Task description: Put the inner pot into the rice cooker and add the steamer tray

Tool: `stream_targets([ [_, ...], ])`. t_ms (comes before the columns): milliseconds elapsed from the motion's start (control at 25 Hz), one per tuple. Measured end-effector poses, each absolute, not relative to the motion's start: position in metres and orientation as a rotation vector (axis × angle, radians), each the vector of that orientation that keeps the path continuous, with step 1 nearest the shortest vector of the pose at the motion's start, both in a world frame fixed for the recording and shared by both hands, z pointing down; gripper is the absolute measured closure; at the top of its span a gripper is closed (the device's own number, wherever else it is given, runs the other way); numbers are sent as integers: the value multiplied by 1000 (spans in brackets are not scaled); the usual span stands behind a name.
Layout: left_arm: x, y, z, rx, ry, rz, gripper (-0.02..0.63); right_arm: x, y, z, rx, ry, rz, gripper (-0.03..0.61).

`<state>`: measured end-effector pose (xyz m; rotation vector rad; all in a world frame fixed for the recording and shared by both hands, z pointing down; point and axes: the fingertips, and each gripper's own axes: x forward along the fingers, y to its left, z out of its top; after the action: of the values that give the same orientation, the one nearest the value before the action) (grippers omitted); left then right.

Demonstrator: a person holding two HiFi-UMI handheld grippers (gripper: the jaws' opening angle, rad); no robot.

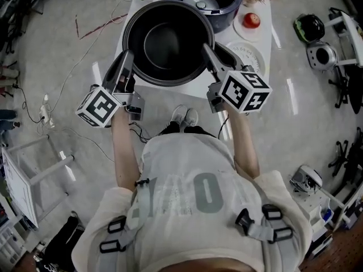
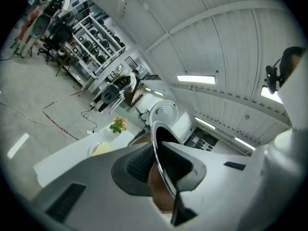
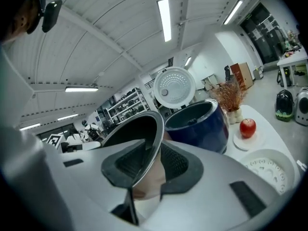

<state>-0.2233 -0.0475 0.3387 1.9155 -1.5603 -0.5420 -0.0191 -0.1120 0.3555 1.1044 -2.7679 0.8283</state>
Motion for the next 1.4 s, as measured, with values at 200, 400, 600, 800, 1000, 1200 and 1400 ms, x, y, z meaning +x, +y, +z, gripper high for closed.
stream_targets([
  [200, -230, -53, 281, 2037, -1634, -572, 551, -28, -126, 310, 1078, -2865, 726, 471],
  [400, -220, -67, 227, 2164, -1669, -573, 551, -22, -144, 262, 1107, -2926, 617, 469],
  [600, -209, -92, 181, 2270, -1696, -572, 549, -13, -170, 215, 1152, -2966, 501, 471],
  [800, -203, -124, 153, 2328, -1687, -545, 549, -3, -194, 183, 1224, -2956, 443, 471],
  [1000, -200, -167, 147, 2377, -1647, -484, 548, 2, -223, 174, 1310, -2900, 427, 468],
  [1200, -193, -216, 169, 2378, -1581, -389, 548, 12, -255, 191, 1409, -2797, 486, 468],
  [1400, -189, -257, 193, 2362, -1539, -278, 548, 17, -287, 218, 1460, -2706, 573, 468],
])
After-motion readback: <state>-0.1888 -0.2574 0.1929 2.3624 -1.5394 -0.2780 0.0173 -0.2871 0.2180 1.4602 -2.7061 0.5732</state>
